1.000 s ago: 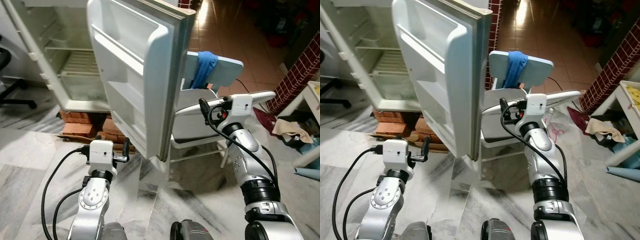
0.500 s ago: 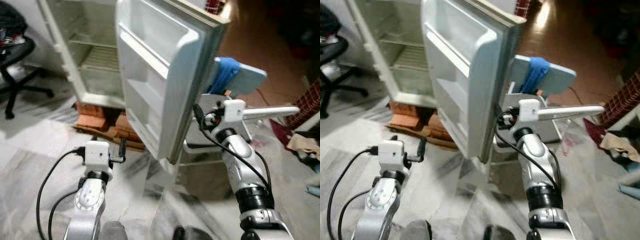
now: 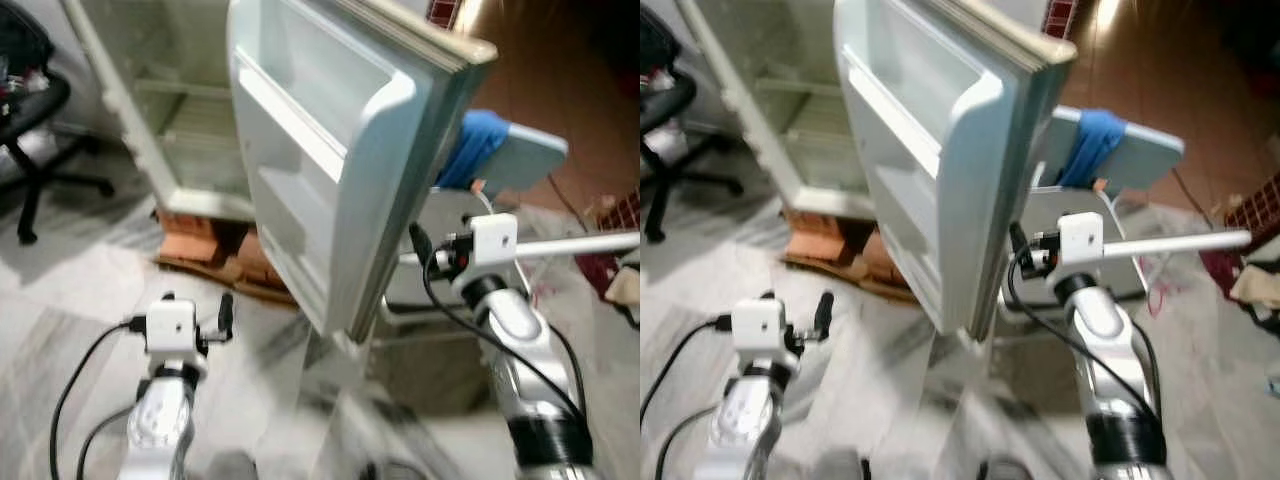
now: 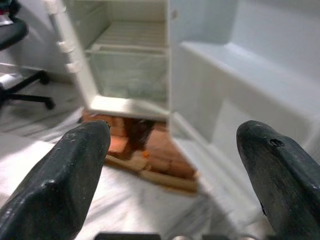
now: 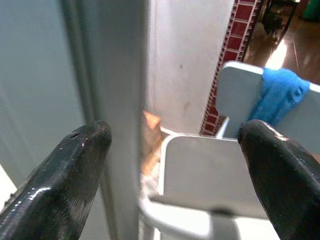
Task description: Restocking fridge
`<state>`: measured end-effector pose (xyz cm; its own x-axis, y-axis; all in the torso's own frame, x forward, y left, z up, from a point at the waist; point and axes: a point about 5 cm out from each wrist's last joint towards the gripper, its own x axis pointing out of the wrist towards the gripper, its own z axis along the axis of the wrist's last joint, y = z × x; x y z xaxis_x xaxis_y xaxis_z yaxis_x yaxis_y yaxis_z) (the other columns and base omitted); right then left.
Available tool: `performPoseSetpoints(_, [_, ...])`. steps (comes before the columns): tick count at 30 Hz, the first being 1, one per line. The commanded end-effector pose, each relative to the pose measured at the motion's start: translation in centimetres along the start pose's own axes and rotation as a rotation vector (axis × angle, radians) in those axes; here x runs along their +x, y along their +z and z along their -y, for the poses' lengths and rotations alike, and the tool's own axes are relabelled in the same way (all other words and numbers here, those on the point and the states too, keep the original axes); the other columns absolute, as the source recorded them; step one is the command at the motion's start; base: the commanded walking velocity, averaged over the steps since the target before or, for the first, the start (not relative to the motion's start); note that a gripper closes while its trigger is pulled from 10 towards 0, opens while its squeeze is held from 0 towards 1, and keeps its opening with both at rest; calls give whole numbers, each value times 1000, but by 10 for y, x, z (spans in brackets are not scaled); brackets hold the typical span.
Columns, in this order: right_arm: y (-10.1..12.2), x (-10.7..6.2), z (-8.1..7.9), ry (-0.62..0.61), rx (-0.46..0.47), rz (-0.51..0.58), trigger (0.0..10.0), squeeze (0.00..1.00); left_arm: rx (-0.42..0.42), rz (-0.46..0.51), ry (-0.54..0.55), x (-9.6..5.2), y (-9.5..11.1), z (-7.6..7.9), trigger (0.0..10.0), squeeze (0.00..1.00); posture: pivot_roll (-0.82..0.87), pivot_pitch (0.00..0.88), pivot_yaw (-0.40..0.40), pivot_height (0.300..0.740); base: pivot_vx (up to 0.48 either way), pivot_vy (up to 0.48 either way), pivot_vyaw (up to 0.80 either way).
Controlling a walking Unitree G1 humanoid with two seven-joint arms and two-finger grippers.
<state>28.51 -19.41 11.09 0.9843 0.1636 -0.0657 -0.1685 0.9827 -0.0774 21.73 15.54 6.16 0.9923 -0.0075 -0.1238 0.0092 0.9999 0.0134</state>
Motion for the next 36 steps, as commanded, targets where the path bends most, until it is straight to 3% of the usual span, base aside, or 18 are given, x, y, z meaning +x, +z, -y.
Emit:
performPoseSetpoints(1, [7, -2, -16, 81, -8, 17, 10000, 0, 13, -24, 10, -5, -4, -7, 10000, 0, 93, 97, -10, 740, 0, 0, 0])
performPoseSetpoints(6, [6, -2, -34, 163, 58, 15, 10000, 0, 13, -27, 9, -6, -4, -9, 10000, 0, 104, 98, -11, 740, 0, 0, 0])
performPoseSetpoints(8, [12, 10, -39, 138, 128, 42, 10000, 0, 9, -32, 25, -7, -5, -12, 10000, 0, 113, 99, -8, 740, 0, 0, 0])
performPoseSetpoints(12, [19, 21, -37, 70, 143, 63, 10000, 0, 10, -34, 29, -7, -5, -12, 10000, 0, 121, 100, -6, 740, 0, 0, 0])
performPoseSetpoints(17, [26, 35, -22, -115, 150, 61, 10000, 0, 13, -46, 34, -8, -7, -14, 10000, 0, 127, 99, -8, 740, 0, 0, 0])
performPoseSetpoints(23, [22, 37, -19, -144, 147, 49, 10000, 0, 13, -51, 32, -8, -6, -10, 10000, 0, 126, 98, -12, 740, 0, 0, 0])
performPoseSetpoints(27, [34, 51, -29, -120, 177, 93, 10000, 0, 12, -51, 27, -7, -5, -8, 10000, 0, 129, 98, -10, 740, 0, 0, 0])
performPoseSetpoints(30, [66, 80, -40, -112, 243, 175, 10000, 0, 14, -46, 19, -4, -2, -5, 10000, 0, 151, 101, -9, 740, 0, 0, 0])
performPoseSetpoints(36, [95, 99, -47, -85, 277, 243, 10000, 0, 19, -43, 13, -5, 0, -3, 10000, 0, 174, 103, -22, 740, 0, 0, 0])
